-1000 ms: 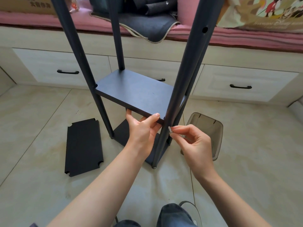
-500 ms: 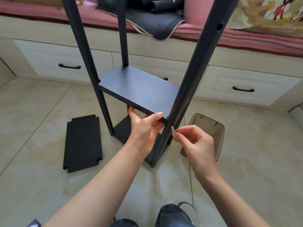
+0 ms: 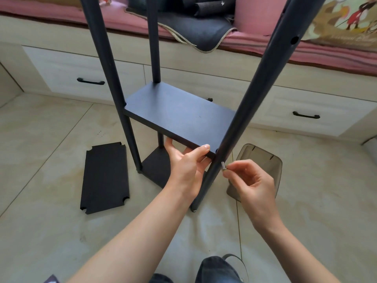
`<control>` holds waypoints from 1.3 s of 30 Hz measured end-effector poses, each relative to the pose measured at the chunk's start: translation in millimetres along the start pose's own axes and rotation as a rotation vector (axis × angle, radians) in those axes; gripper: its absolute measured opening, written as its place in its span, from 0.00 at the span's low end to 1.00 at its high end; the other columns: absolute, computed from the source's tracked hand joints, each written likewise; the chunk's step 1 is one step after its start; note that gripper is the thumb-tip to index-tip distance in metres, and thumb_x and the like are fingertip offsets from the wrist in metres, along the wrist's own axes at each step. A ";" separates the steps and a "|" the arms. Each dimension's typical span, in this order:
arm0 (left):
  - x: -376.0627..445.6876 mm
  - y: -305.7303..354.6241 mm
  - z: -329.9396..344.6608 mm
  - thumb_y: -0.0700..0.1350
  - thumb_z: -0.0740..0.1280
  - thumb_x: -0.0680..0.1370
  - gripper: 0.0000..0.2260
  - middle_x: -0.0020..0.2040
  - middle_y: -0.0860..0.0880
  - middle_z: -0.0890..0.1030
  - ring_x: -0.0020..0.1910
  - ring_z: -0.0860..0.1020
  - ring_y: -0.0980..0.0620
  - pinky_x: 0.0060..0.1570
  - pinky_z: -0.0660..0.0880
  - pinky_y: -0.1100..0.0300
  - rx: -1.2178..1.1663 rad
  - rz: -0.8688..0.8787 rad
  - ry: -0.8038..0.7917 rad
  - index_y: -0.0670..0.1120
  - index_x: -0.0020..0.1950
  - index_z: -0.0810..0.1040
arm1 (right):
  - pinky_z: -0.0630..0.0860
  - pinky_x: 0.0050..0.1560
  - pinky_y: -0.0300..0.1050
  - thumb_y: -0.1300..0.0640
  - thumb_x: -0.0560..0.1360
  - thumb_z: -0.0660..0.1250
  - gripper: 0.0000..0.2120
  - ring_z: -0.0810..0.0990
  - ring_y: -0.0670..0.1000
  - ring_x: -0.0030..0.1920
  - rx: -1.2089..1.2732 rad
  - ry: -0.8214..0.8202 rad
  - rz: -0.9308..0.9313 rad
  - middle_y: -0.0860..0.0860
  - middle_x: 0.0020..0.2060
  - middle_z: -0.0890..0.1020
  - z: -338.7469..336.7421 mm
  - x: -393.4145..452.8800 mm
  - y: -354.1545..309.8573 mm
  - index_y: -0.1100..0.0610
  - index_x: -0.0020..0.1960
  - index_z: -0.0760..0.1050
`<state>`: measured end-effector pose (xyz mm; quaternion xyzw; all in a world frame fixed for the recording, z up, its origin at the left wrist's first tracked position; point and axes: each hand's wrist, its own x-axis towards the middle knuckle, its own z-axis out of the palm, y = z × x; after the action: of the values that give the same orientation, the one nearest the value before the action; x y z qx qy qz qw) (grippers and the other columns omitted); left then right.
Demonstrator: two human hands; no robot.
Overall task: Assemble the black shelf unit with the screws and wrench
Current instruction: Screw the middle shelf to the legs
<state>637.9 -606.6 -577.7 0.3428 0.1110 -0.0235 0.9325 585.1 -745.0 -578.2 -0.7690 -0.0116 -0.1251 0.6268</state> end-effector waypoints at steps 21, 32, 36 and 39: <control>0.7 0.5 -2.7 0.27 0.69 0.75 0.36 0.56 0.41 0.79 0.49 0.85 0.45 0.45 0.82 0.53 0.064 -0.009 -0.011 0.57 0.72 0.60 | 0.80 0.47 0.40 0.56 0.67 0.74 0.03 0.85 0.54 0.43 0.376 -0.019 0.292 0.55 0.41 0.85 2.5 4.0 -5.8 0.52 0.42 0.84; 3.9 -0.9 -3.9 0.28 0.69 0.75 0.35 0.58 0.42 0.78 0.54 0.83 0.41 0.48 0.82 0.50 0.079 -0.024 -0.009 0.57 0.72 0.60 | 0.80 0.44 0.38 0.62 0.72 0.74 0.05 0.85 0.52 0.43 0.181 -0.015 0.173 0.55 0.41 0.86 -2.0 7.7 -2.9 0.53 0.42 0.83; 4.4 -1.0 -3.4 0.28 0.69 0.75 0.35 0.59 0.41 0.78 0.57 0.82 0.39 0.51 0.82 0.48 0.081 -0.025 -0.017 0.56 0.72 0.60 | 0.81 0.47 0.44 0.64 0.74 0.72 0.07 0.84 0.49 0.42 -0.070 0.030 -0.001 0.48 0.39 0.85 -0.5 8.9 -2.5 0.52 0.44 0.81; 4.5 -0.7 -3.6 0.28 0.69 0.75 0.35 0.59 0.40 0.77 0.57 0.82 0.38 0.50 0.82 0.48 0.074 -0.031 -0.016 0.56 0.72 0.60 | 0.80 0.46 0.52 0.60 0.73 0.75 0.05 0.83 0.49 0.40 -0.127 0.081 -0.008 0.47 0.36 0.83 0.9 10.6 -3.3 0.51 0.42 0.80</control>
<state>641.5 -604.7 -581.9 0.3753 0.1077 -0.0446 0.9196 595.0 -744.9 -573.0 -0.8014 0.0187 -0.1590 0.5762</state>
